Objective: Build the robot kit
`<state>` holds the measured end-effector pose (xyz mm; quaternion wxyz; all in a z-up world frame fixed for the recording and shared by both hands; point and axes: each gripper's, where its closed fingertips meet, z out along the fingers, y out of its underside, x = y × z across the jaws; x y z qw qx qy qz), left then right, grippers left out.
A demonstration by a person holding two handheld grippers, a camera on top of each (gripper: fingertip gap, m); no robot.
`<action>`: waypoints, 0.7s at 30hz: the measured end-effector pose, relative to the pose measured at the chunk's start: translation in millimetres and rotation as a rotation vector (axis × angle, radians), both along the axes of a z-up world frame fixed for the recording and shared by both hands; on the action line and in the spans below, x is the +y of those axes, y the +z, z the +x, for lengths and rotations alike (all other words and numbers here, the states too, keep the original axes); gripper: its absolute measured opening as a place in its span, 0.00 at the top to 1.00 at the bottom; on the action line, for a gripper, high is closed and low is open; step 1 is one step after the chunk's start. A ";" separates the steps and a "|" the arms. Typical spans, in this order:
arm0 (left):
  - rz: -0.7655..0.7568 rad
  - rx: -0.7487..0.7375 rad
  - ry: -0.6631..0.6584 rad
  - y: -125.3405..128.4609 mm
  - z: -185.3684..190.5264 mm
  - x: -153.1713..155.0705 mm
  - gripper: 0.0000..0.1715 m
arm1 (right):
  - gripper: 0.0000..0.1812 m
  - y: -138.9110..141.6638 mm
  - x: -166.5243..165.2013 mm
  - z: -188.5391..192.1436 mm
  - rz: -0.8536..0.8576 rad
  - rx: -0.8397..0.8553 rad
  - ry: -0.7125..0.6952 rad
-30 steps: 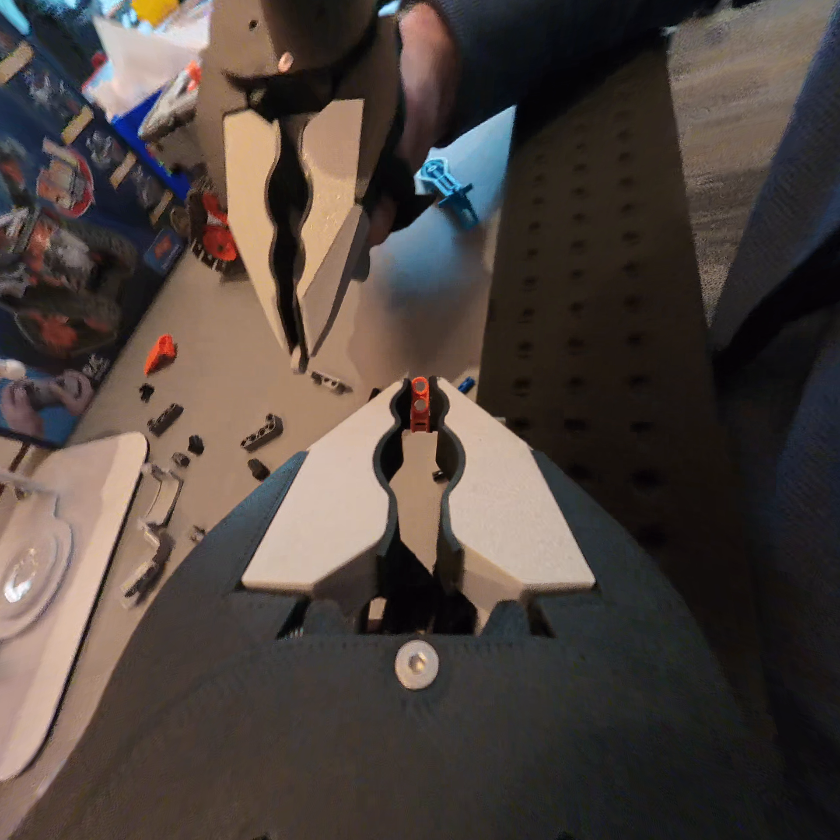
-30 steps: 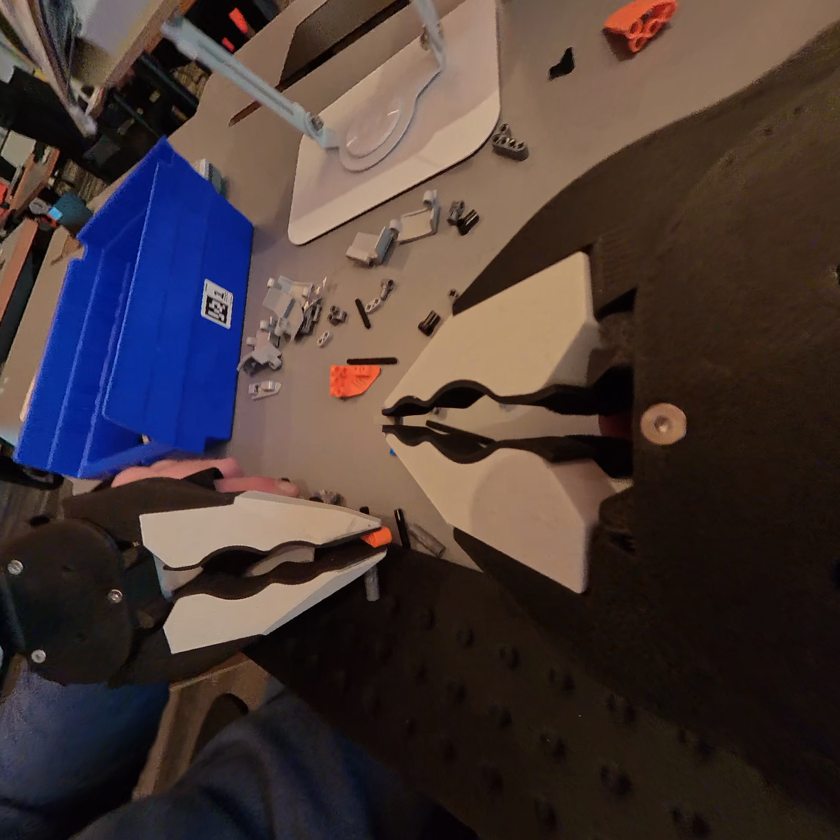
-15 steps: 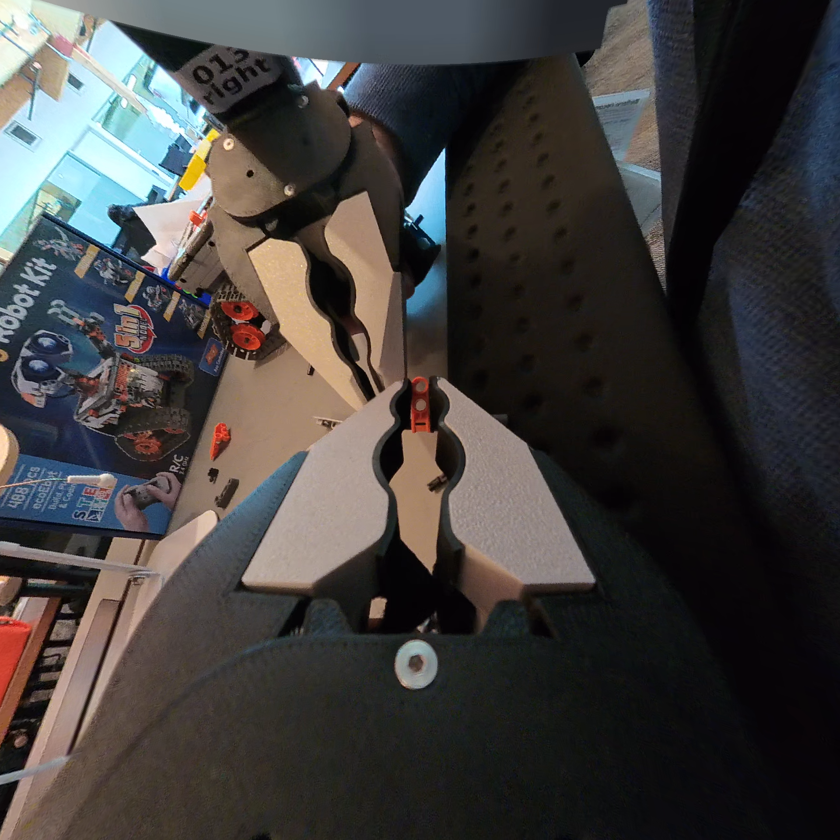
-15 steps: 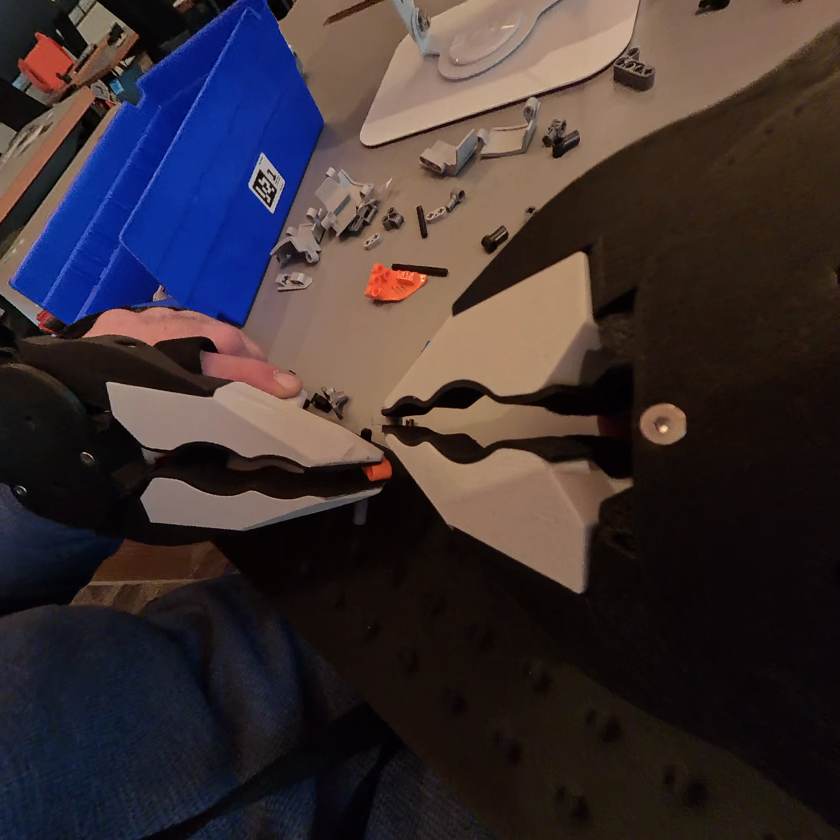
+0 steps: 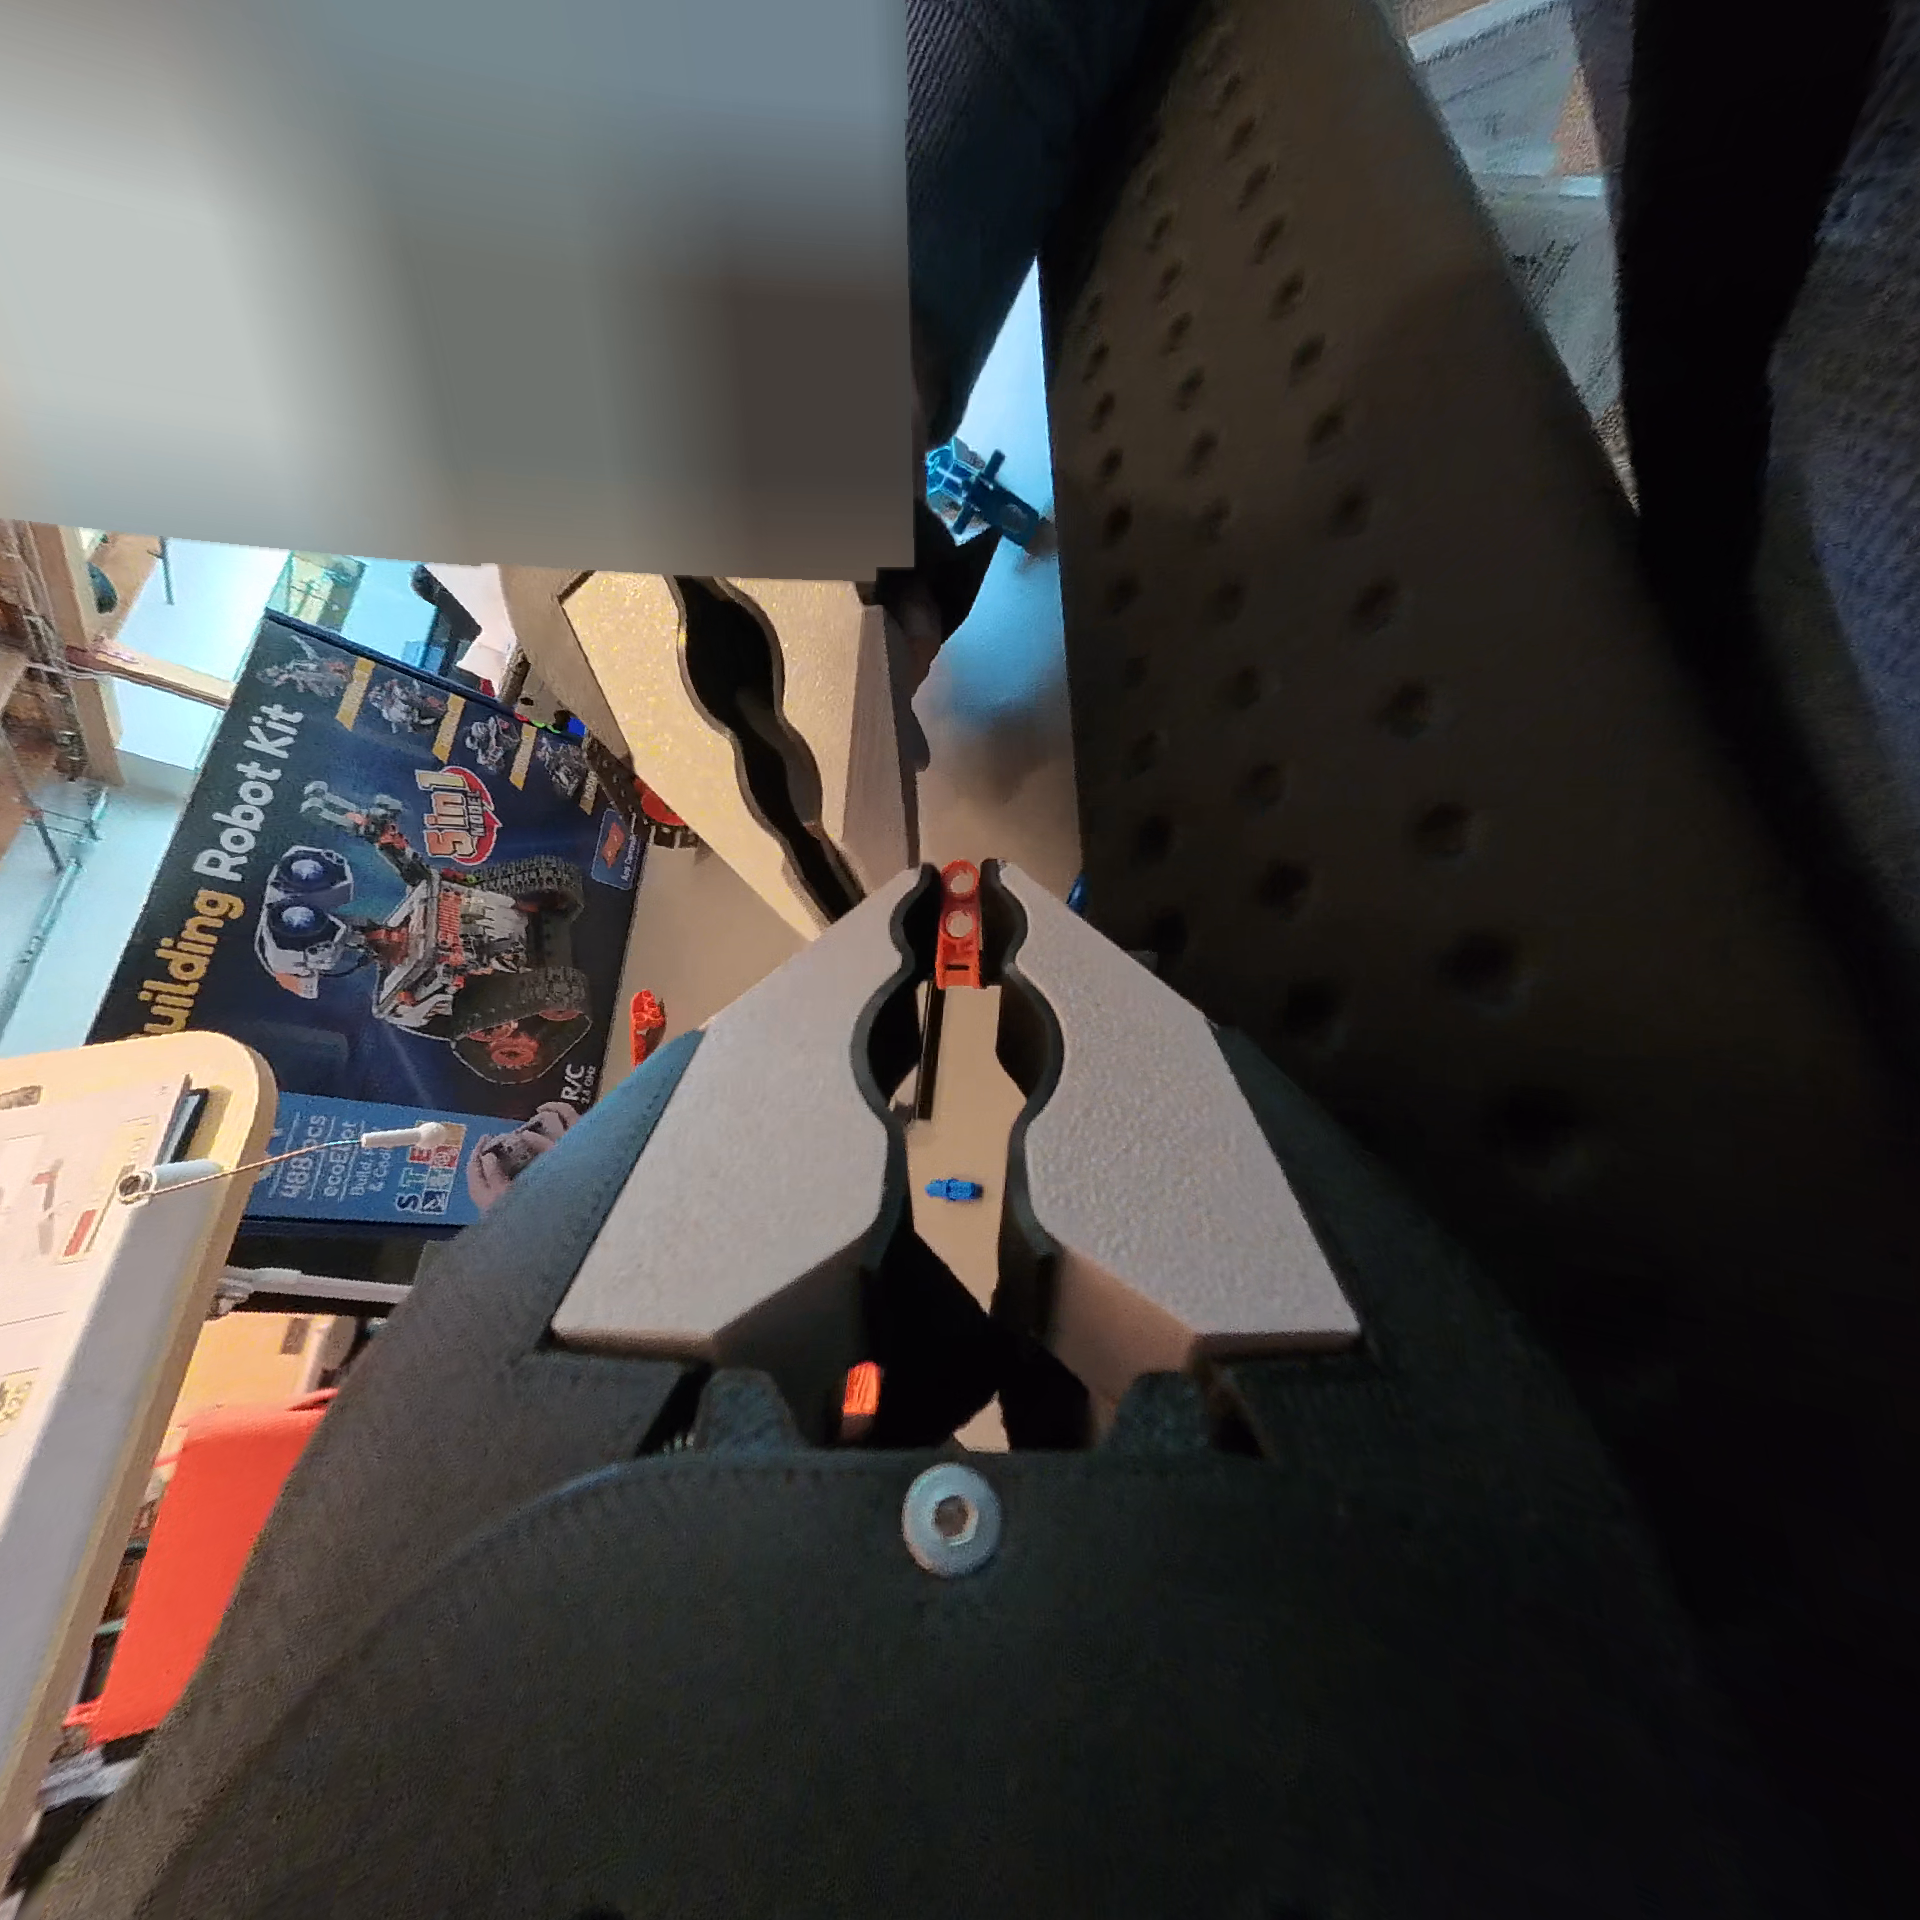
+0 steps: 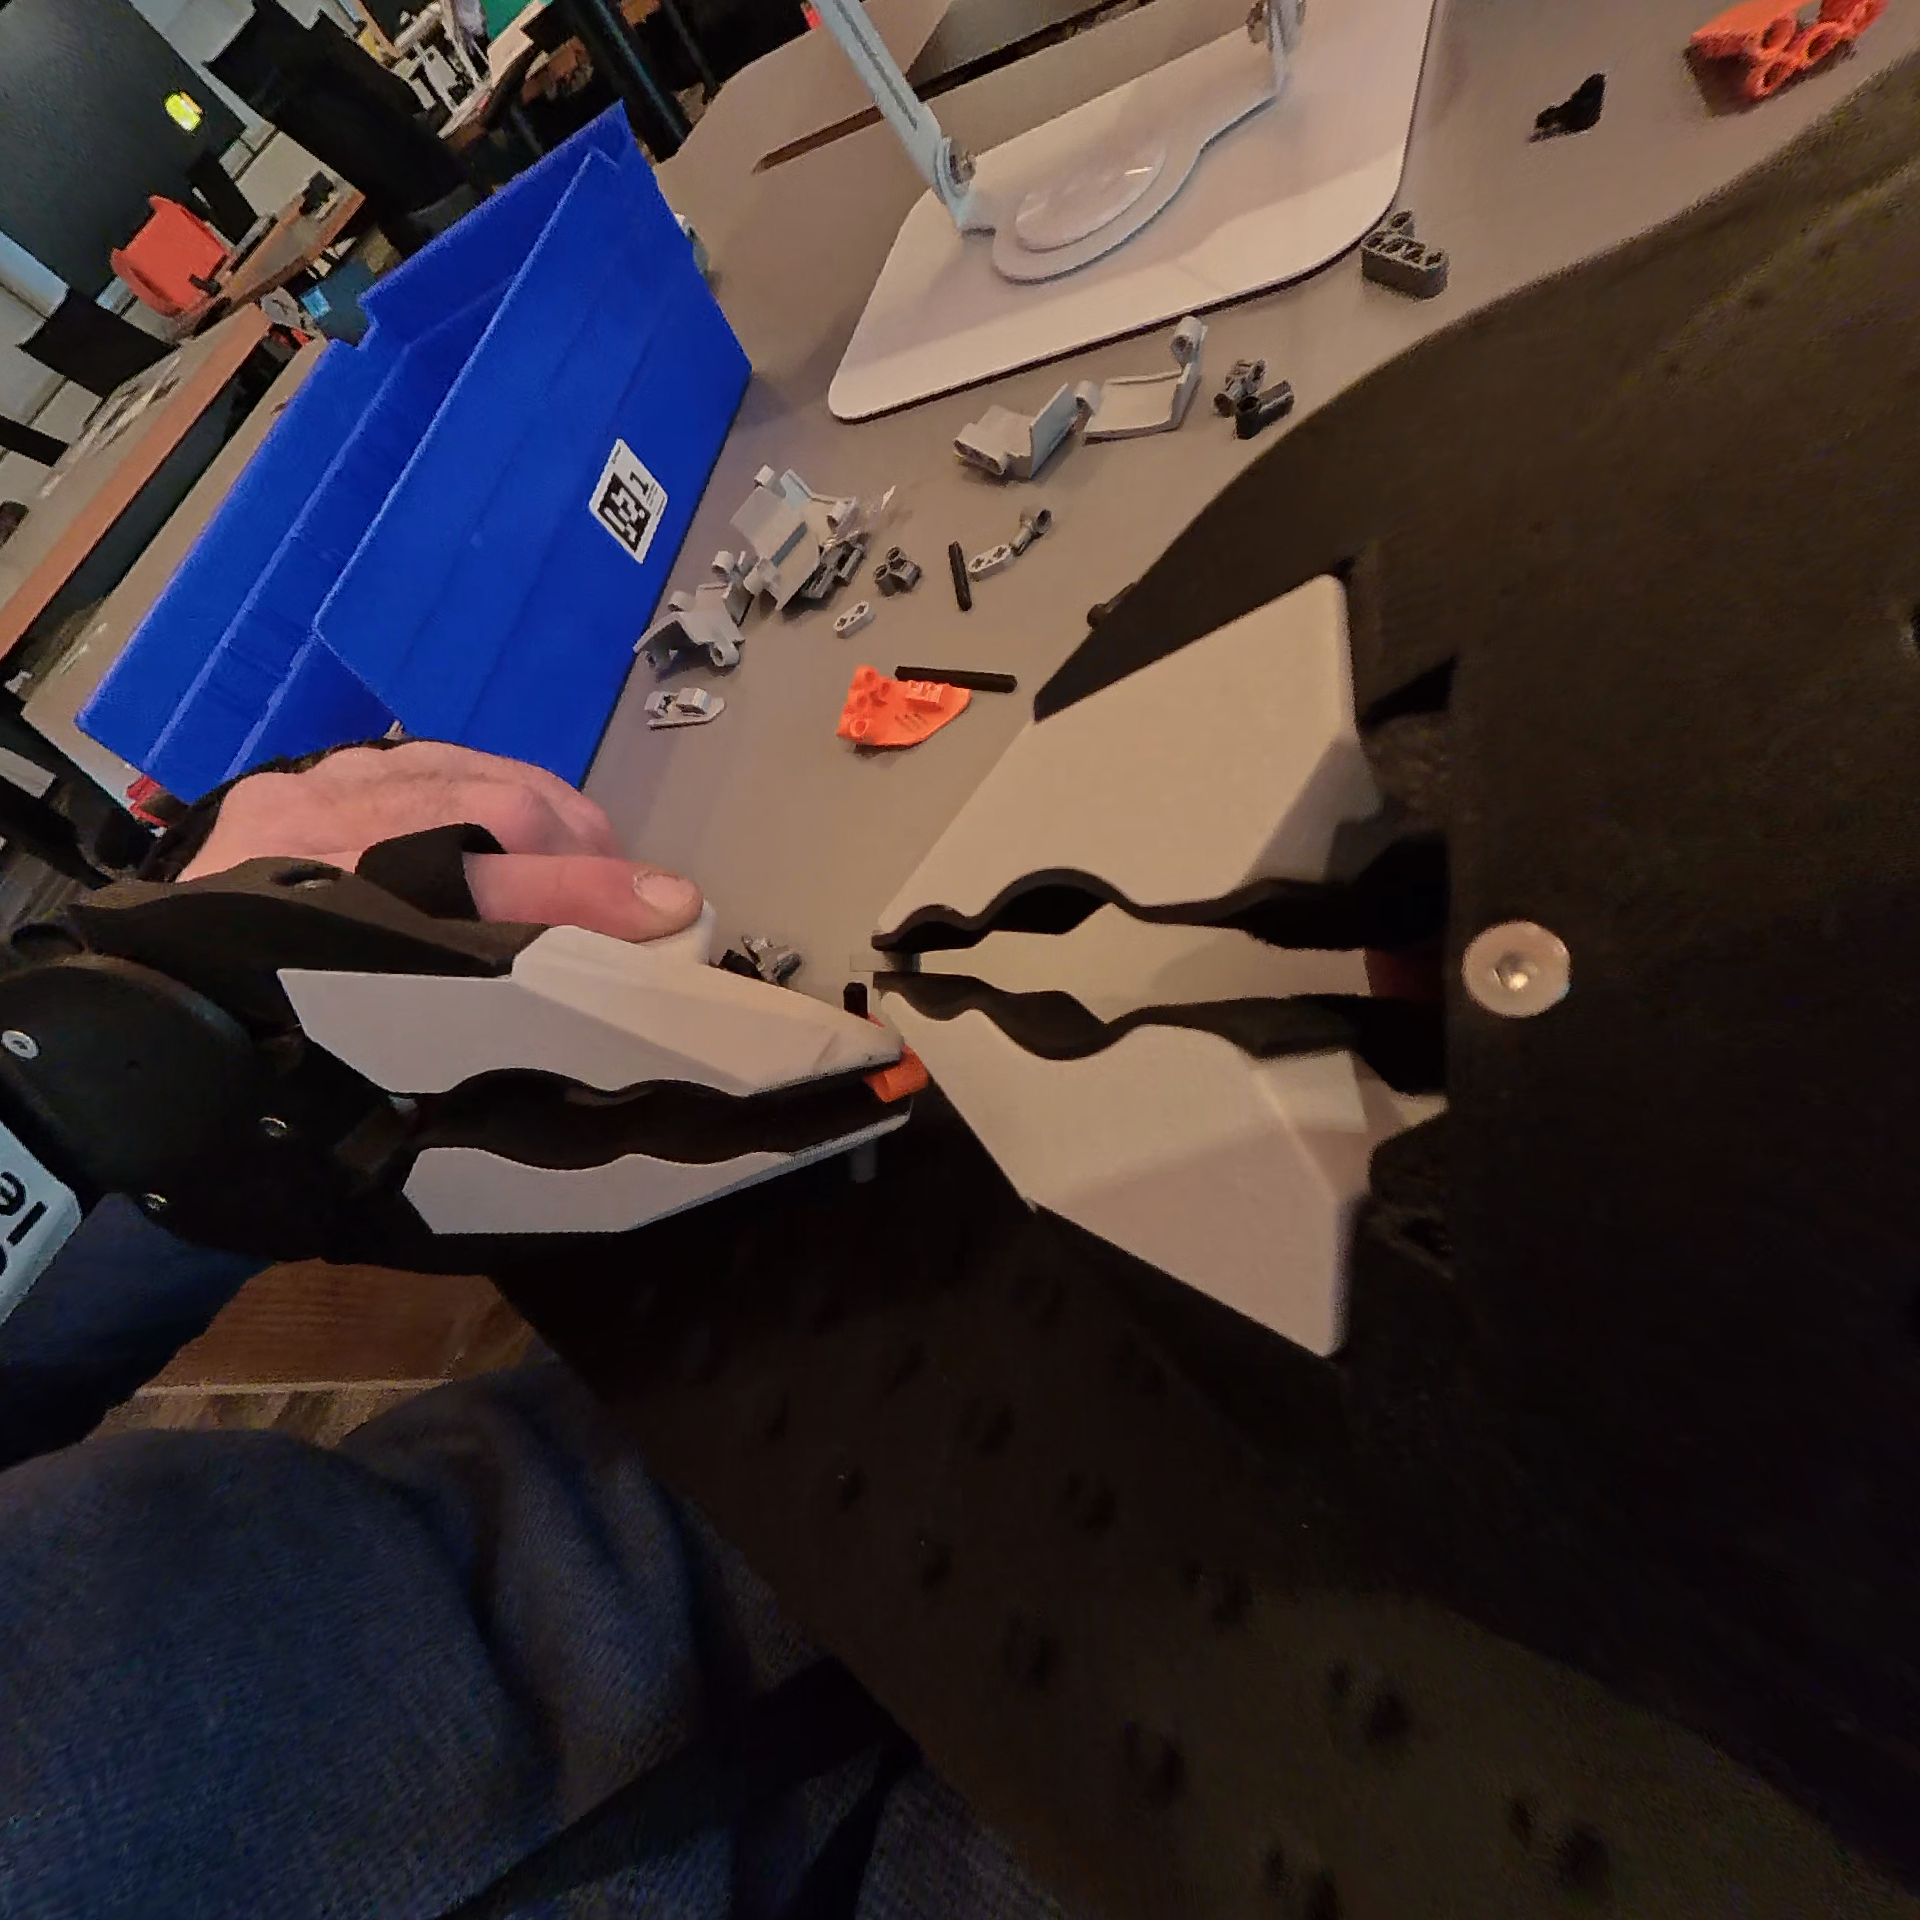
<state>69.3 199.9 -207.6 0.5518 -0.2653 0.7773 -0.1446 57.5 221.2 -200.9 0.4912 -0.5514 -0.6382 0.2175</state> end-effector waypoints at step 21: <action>0.060 -0.040 -0.063 -0.2 -6.1 -10.3 0.96 | 0.99 2.0 -14.5 -8.7 0.204 0.013 0.090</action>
